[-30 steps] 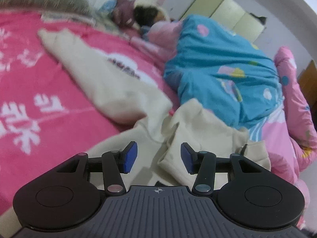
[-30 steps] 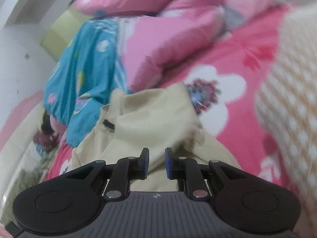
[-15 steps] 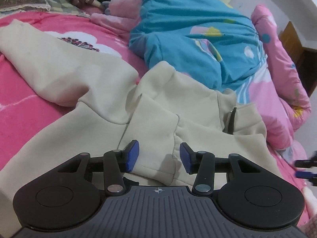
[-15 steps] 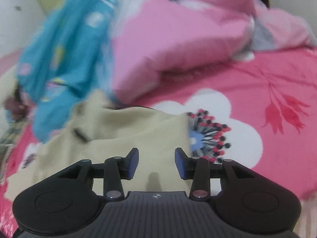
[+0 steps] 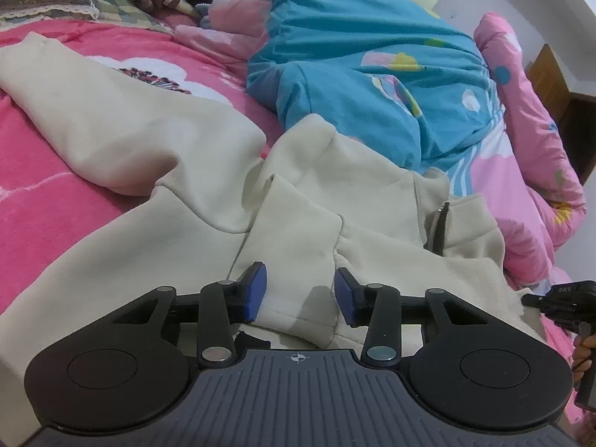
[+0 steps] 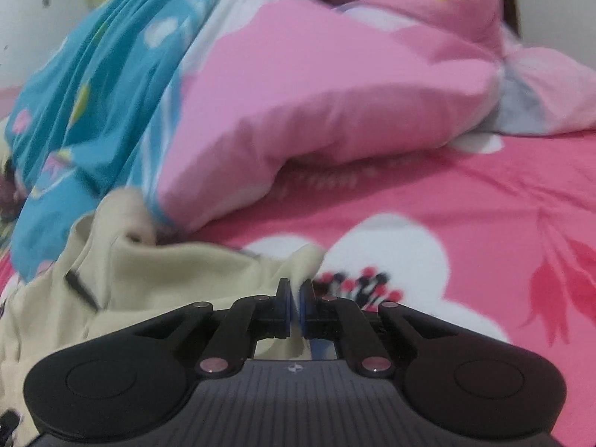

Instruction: Fold clothes

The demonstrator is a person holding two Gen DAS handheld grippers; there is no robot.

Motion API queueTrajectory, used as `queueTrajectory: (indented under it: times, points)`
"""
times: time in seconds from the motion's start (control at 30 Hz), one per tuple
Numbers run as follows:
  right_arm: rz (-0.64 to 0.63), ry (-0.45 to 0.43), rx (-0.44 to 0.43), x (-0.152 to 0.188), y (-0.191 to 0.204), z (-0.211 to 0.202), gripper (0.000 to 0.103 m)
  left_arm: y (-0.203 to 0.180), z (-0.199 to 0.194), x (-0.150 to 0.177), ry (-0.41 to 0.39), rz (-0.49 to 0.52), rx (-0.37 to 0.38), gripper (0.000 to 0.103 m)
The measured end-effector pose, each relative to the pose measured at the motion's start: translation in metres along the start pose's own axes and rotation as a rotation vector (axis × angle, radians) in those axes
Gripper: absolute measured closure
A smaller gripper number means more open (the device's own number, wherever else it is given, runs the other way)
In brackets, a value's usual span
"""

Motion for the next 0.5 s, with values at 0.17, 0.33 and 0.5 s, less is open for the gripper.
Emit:
queueTrajectory:
  times: [0.17,0.33,0.5]
  points:
    - [0.006,0.045,0.048,0.013,-0.013,0.032,0.099,0.001,0.000,0.000,0.001,0.003,0.000,0.062]
    - [0.091,0.051,0.144,-0.003,-0.027,0.015,0.090,0.002,0.000,0.001,0.000,0.000,0.002,0.062]
    - [0.004,0.066,0.057,-0.008,-0.020,-0.041,0.090,0.002,0.000,0.000,-0.001,-0.005,0.005,0.062]
Point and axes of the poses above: each gripper's, at about its wrist camera, not at the fingertips, and z roughly the way its jaws point, y to its left, x to its underside, the point moved 2 cm from there along z, roughly the way its jaws point, and after that the axes turned 14 degrees about x, right-handed, at the moved point
